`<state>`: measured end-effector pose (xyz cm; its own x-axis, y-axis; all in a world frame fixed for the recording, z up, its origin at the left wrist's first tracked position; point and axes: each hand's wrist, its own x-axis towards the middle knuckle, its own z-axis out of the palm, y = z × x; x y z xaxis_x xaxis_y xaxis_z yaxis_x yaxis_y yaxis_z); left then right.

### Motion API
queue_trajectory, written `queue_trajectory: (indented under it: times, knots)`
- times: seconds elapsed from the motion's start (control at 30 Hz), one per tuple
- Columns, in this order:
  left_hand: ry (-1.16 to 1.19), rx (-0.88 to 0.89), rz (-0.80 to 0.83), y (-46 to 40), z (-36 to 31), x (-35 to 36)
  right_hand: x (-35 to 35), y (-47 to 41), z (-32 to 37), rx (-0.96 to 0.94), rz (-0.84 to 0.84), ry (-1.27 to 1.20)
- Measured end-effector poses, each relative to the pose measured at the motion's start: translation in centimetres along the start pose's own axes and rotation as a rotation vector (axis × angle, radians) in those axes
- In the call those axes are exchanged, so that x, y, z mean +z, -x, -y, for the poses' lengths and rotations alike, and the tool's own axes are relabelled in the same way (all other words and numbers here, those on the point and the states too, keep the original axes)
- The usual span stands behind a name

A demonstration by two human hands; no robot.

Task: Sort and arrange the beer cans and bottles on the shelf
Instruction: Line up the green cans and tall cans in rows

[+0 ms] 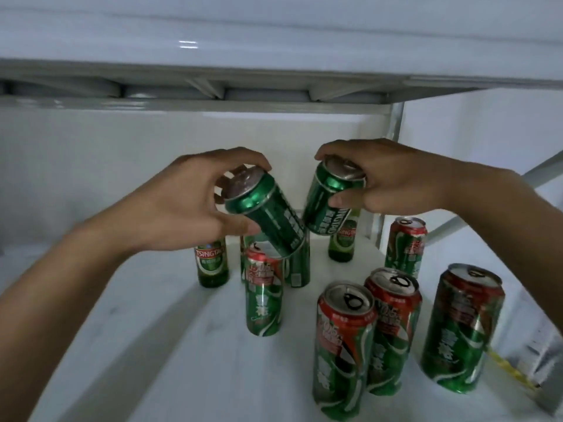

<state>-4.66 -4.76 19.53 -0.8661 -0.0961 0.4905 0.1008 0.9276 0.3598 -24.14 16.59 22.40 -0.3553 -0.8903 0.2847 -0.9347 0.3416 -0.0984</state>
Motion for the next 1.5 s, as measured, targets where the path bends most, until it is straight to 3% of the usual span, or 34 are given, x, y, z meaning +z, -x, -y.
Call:
queue_trajectory:
  times: [0.13,0.33,0.57,0.8,1.03,1.5]
  knots:
    - [0.132,-0.118,0.004,4.1,2.0,-2.3,0.2,-0.3,4.0,-0.121,-0.029,-0.061]
    - [0.015,-0.265,0.066,10.4,5.1,-4.9,2.7,-1.9,10.3,-0.321,0.096,-0.098]
    - [-0.134,-0.376,0.079,16.5,7.3,-8.4,7.0,-4.7,17.5,-0.422,0.246,-0.093]
    - [-0.465,-0.345,0.263,19.0,8.3,-9.7,10.8,-8.0,23.1,-0.428,0.372,-0.038]
    - [-0.471,-0.415,0.308,20.4,9.8,-9.6,14.5,-9.7,24.6,-0.426,0.39,-0.078]
    - [-0.382,-0.346,0.435,20.6,16.7,-9.4,18.0,-12.2,27.7,-0.27,0.451,-0.08]
